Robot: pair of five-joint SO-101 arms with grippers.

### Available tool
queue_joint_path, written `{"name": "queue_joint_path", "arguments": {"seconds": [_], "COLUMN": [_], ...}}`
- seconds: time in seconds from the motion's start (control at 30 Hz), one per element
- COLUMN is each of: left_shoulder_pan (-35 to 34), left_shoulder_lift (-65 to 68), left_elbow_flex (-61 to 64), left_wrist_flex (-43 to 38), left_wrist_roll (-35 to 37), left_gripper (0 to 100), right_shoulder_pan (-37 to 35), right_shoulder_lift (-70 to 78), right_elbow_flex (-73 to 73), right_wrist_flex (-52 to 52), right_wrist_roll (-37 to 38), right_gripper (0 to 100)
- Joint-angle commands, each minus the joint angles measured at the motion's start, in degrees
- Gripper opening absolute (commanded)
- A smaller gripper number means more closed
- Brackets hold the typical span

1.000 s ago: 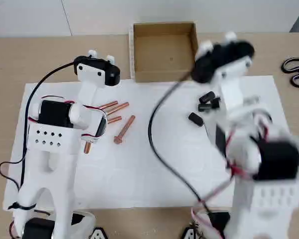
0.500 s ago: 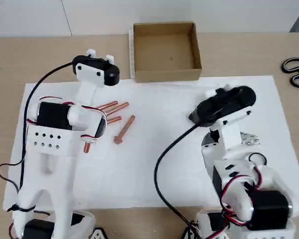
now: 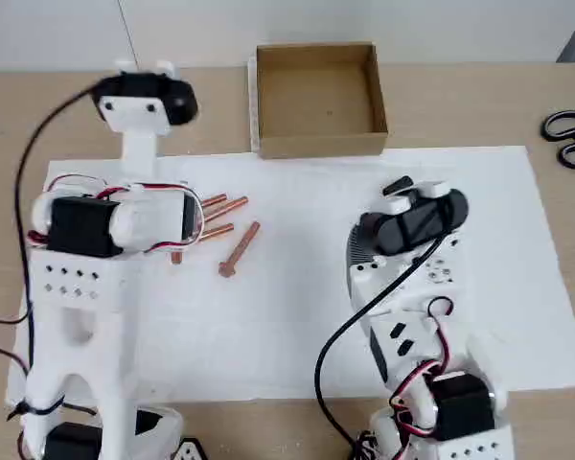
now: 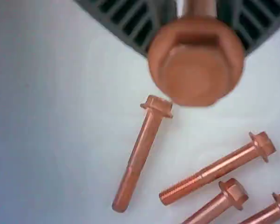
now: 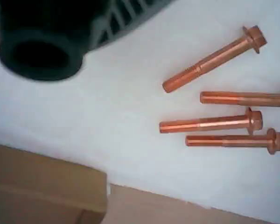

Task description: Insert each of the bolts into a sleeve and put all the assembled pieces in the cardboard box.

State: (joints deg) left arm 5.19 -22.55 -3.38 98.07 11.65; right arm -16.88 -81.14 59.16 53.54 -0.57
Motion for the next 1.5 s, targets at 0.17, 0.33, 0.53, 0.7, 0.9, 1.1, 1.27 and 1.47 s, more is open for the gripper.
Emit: {"name": "queue_joint_path", "arguments": {"seconds": [0.17,0.33,0.53,0.7,0.9,1.1,1.27,1.47], "left_shoulder_pan": [3.8,12.7,17.6,18.5,20.3,24.3,26.2,26.2], "left_shoulder_lift": [-2.5,-2.5,-2.3,-2.5,-2.5,-2.5,-2.5,-2.5], "left_elbow_flex": [-12.3,-22.0,-21.0,-14.4,-2.8,7.4,9.5,13.1], "left_wrist_flex": [-0.1,-1.7,-8.7,-18.0,-27.8,-34.5,-34.6,-34.9], "left_wrist_roll": [8.2,8.6,12.6,13.2,12.6,10.5,10.6,11.0], "left_gripper": [1,1,1,1,1,1,1,1], "right_shoulder_pan": [-4.5,-5.9,-6.0,-6.0,-6.1,-8.9,-9.4,-9.4], "right_shoulder_lift": [-7.4,-14.0,-19.7,-22.6,-22.6,-22.5,-22.5,-22.5], "right_elbow_flex": [8.7,15.9,22.1,27.1,28.0,28.3,28.4,30.1], "right_wrist_flex": [-5.6,-13.6,-15.5,-16.0,-16.0,-15.6,-15.5,-16.0], "right_wrist_roll": [0.5,0.5,0.6,0.6,-3.3,-3.8,-3.8,-3.9], "right_gripper": [0.5,0.4,0.4,0.4,0.4,0.4,0.4,0.4]}}
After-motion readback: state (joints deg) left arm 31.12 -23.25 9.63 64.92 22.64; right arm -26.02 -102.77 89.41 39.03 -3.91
